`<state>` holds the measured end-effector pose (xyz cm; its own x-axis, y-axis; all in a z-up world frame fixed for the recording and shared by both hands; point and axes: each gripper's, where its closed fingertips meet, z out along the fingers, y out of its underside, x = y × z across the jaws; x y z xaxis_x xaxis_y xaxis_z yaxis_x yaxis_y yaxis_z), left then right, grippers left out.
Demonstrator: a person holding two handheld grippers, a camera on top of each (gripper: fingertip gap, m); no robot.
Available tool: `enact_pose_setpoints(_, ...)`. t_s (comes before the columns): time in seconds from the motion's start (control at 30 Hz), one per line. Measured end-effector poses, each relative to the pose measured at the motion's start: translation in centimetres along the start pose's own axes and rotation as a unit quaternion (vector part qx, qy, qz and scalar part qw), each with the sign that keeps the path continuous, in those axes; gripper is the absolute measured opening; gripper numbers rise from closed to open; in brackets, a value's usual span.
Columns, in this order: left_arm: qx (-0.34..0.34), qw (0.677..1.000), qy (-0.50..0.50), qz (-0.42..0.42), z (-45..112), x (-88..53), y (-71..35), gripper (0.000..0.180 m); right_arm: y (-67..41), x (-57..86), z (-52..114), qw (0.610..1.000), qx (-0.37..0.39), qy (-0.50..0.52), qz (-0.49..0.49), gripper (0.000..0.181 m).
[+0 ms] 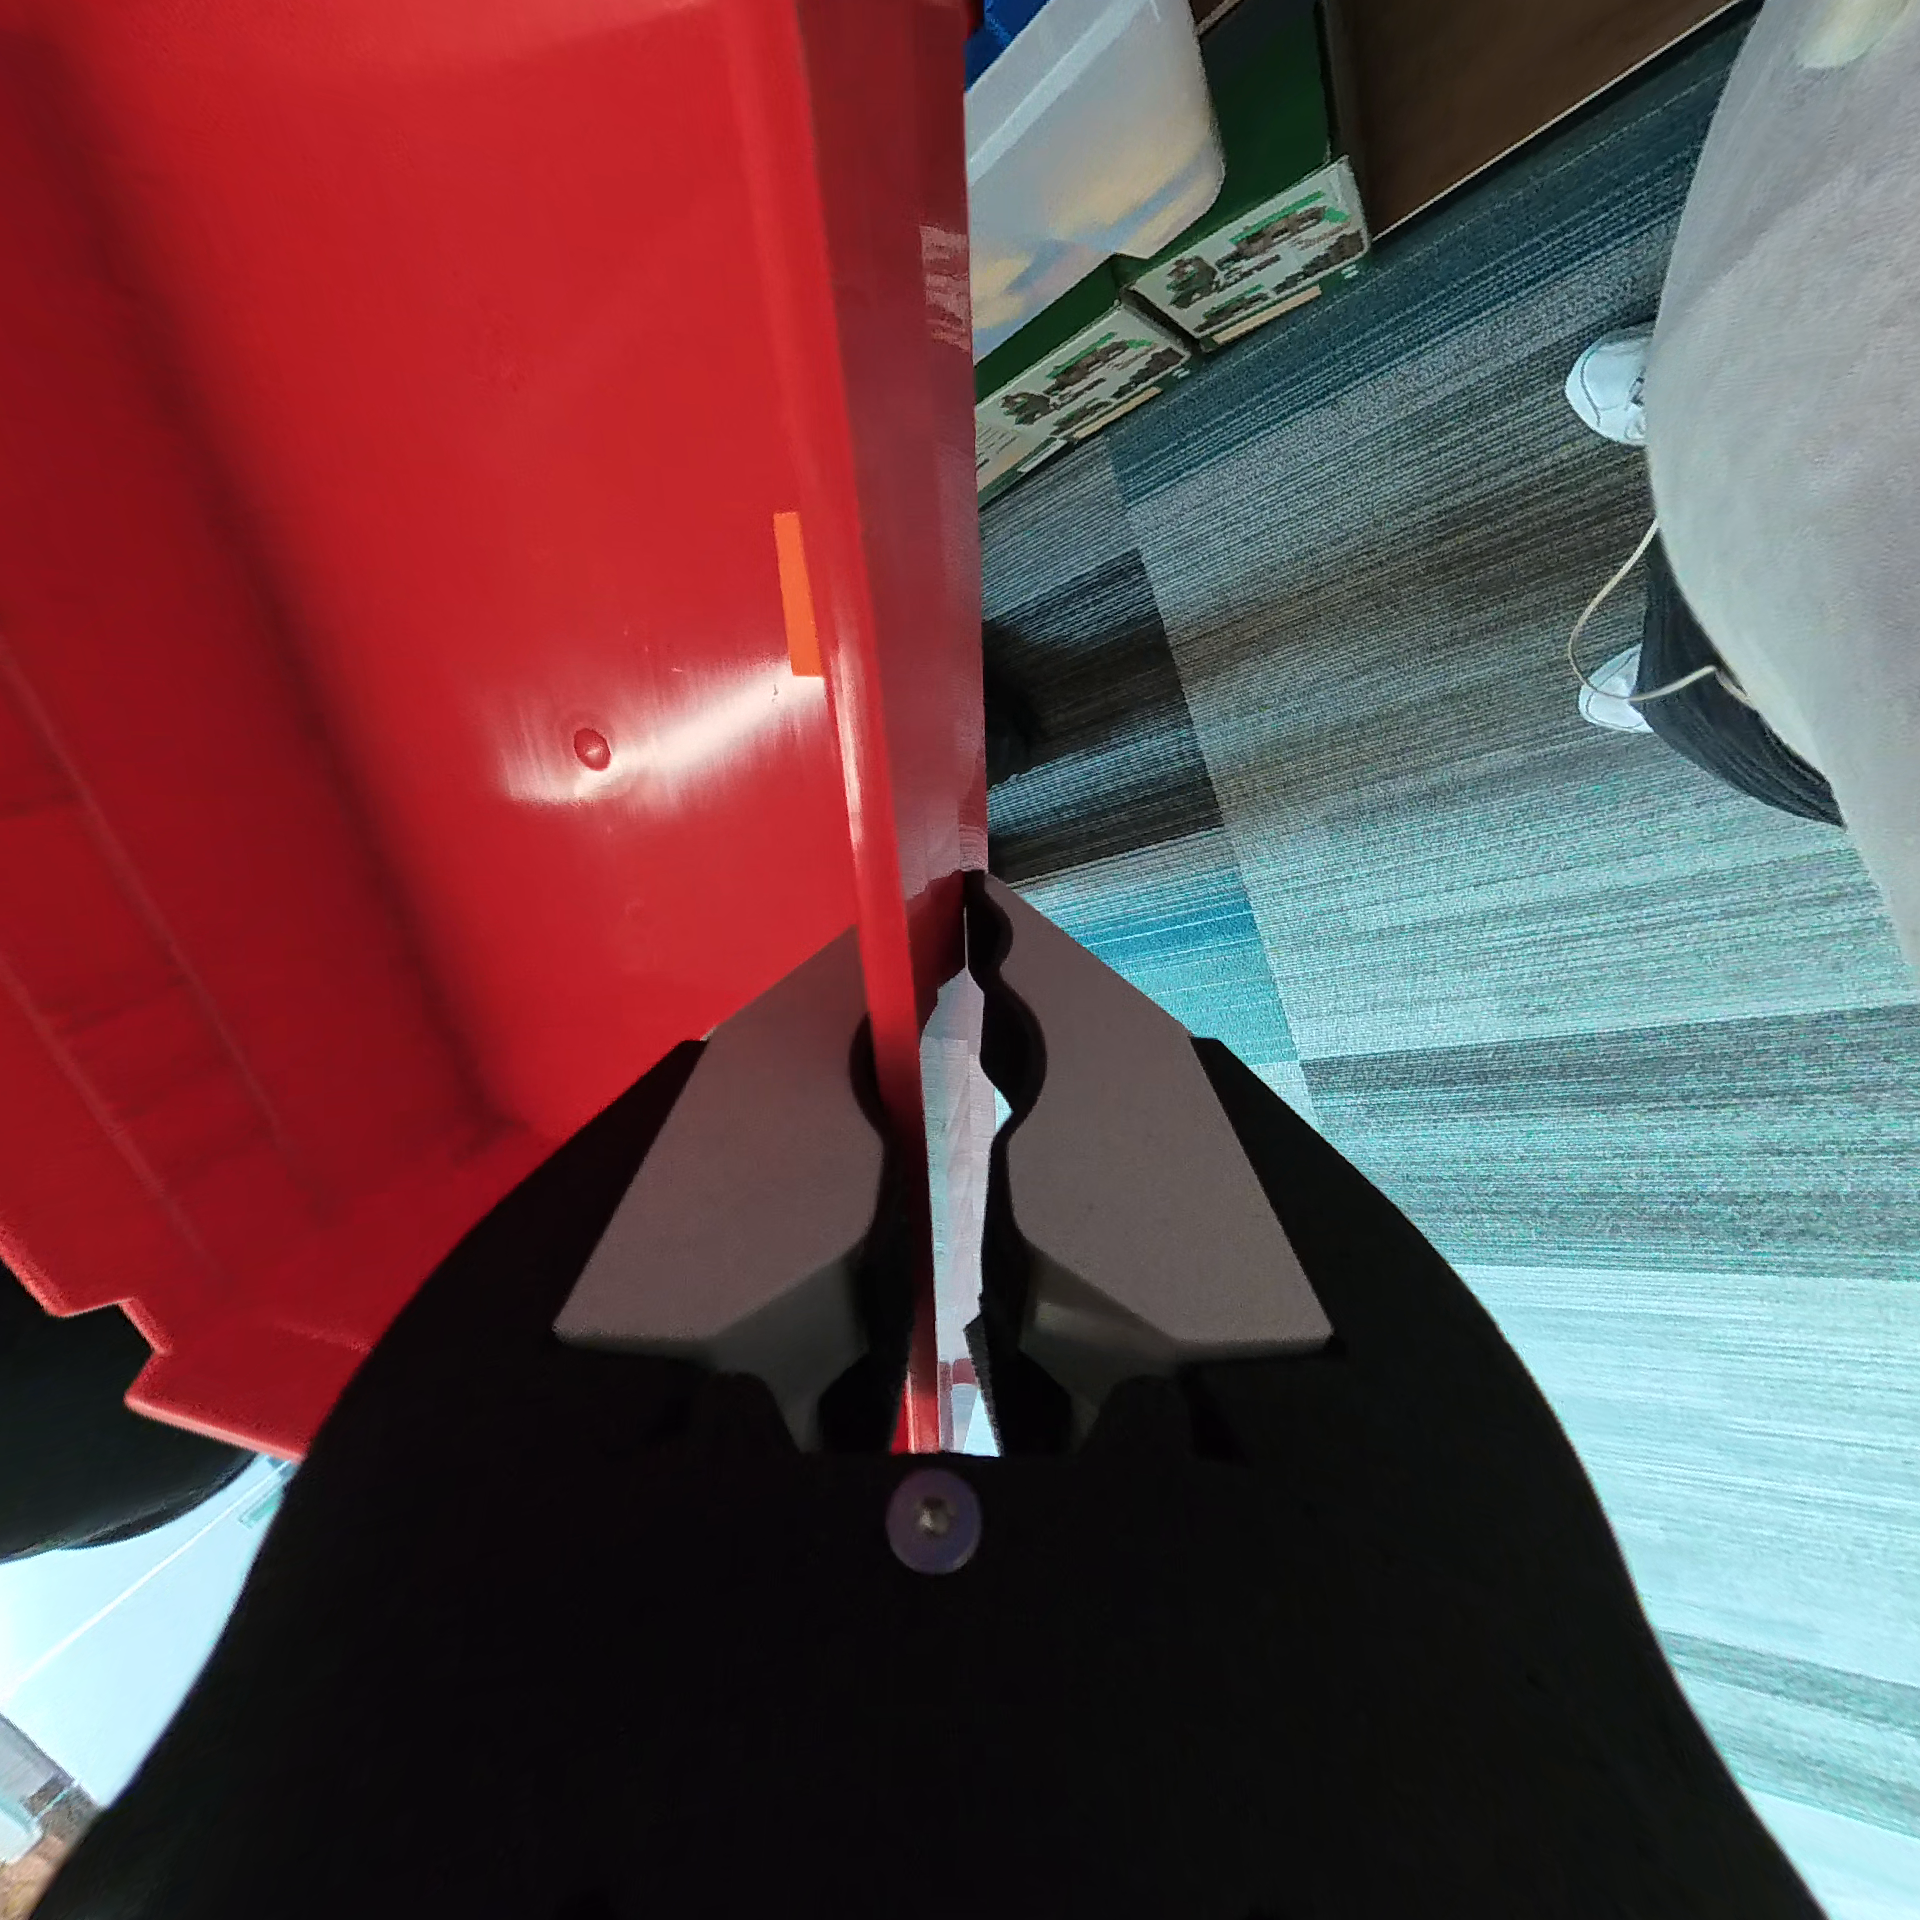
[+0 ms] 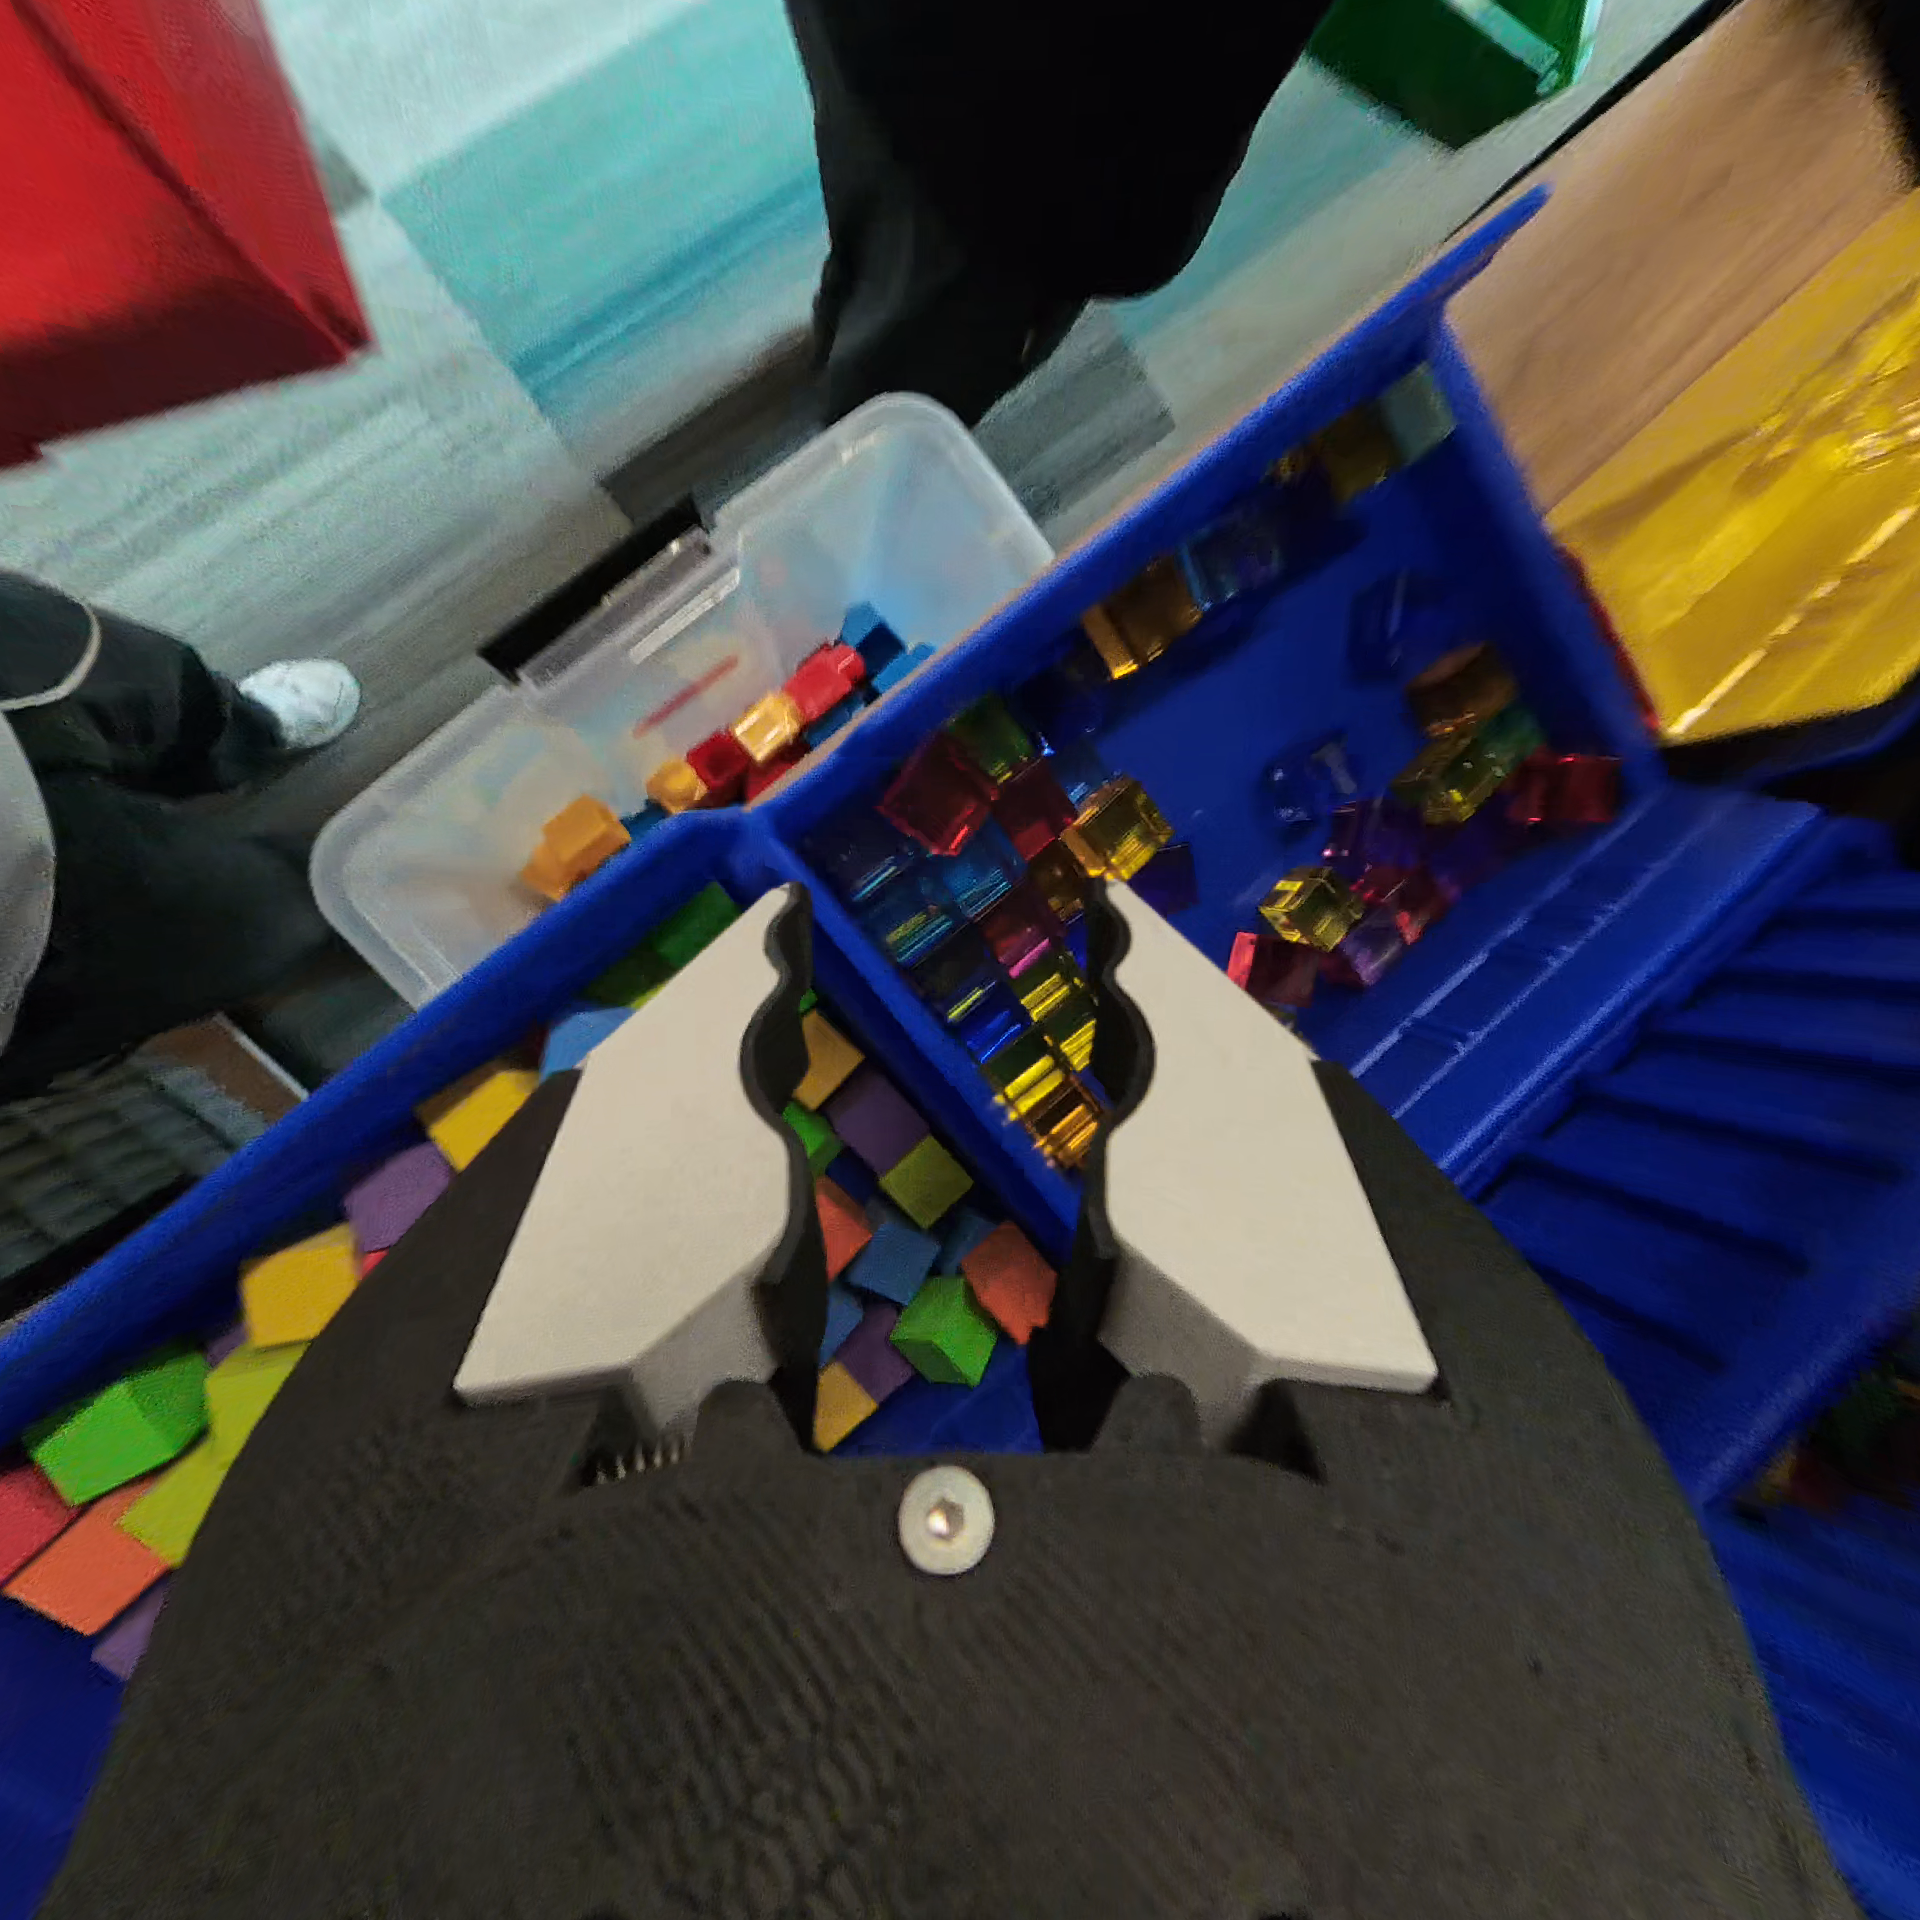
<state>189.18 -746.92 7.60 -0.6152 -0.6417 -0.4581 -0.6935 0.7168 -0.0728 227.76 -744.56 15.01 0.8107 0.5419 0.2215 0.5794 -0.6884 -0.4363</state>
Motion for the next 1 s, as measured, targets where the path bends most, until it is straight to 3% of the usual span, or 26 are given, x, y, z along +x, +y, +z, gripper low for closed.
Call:
enact_pose_setpoints(0.17, -0.002, 1.000, 0.003, -0.016, -0.4, 0.2, -0.4, 0.001, 0.2, 0.6, 5.7, 0.996, -0.043, -0.081, -0.008, 0.051)
enact_pose_setpoints(0.33, -0.015, 1.000, 0.005, -0.020, -0.5, 0.5, -0.5, 0.001, 1.2, -0.2, 8.1, 0.982, -0.098, -0.151, 0.058, 0.050)
enact_pose_setpoints(0.4, -0.021, 1.000, 0.007, -0.020, -0.5, 0.7, -0.4, 0.001, 2.2, 0.0, 8.8, 0.979, -0.130, -0.143, 0.065, 0.049)
enact_pose_setpoints(0.47, -0.023, 0.999, 0.010, -0.021, -0.5, 0.8, -0.4, 0.001, 2.0, -0.1, 8.8, 0.974, -0.133, -0.157, 0.093, 0.032)
enact_pose_setpoints(0.6, -0.026, 0.999, 0.011, -0.018, -0.4, 0.9, -0.2, 0.001, 2.6, 0.3, 8.6, 0.975, -0.151, -0.136, 0.094, 0.029)
enact_pose_setpoints(0.77, -0.022, 1.000, 0.009, -0.017, -0.3, 0.9, 0.0, 0.001, -2.2, -0.4, 2.6, 0.992, -0.063, -0.085, 0.068, 0.028)
enact_pose_setpoints(0.9, -0.021, 1.000, 0.008, -0.009, 0.1, 0.5, 0.0, 0.001, -12.1, -9.5, -3.5, 0.988, 0.065, -0.126, -0.061, 0.028)
enact_pose_setpoints(1.0, -0.017, 1.000, 0.010, -0.004, 0.1, 0.0, -0.5, 0.001, -15.5, -17.0, -2.3, 0.967, 0.069, -0.189, -0.153, 0.028)
